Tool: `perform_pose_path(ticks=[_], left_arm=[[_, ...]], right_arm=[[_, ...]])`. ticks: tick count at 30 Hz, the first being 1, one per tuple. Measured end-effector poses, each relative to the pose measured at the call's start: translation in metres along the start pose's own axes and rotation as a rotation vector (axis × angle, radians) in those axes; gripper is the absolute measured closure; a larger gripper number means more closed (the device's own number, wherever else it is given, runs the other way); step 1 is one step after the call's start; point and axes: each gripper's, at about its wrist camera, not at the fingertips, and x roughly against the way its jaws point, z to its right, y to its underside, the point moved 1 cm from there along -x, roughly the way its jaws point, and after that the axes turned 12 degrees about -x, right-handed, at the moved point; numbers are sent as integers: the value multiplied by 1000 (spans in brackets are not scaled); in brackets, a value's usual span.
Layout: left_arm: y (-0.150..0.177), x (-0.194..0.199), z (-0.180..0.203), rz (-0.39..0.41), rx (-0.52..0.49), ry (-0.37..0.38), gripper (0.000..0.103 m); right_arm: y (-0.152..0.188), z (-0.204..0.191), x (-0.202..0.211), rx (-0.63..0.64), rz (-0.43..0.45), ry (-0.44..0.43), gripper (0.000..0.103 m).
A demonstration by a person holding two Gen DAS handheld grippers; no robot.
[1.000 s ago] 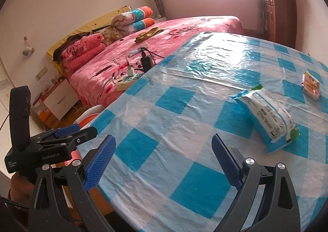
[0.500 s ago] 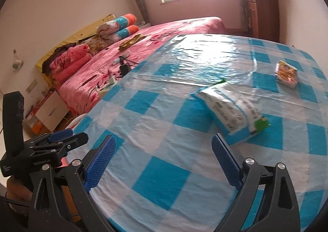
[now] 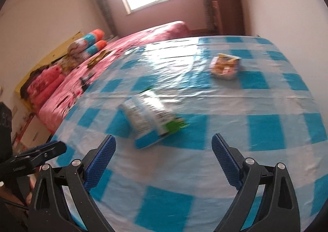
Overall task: Collect trash
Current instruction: 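Move both open tools back over the table toward the remaining packs, then close the left gripper on the white-green wipe pack while the right tool approaches the yellow bread bag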
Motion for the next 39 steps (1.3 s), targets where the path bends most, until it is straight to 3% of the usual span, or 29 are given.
perform_pose_path(ticks=[5, 13, 25, 39], left_arm=[[-14, -19, 27, -29, -10, 83, 17], [-41, -47, 67, -50, -63, 123, 17], [-71, -87, 94, -98, -75, 69, 17], [-85, -119, 98, -164, -108, -4, 17]], right_arm=[[-18, 34, 6, -55, 36, 54, 9], [-46, 77, 3, -90, 59, 142, 9], [-72, 95, -23, -113, 39, 149, 9], [-98, 91, -48, -132, -57, 122, 10]])
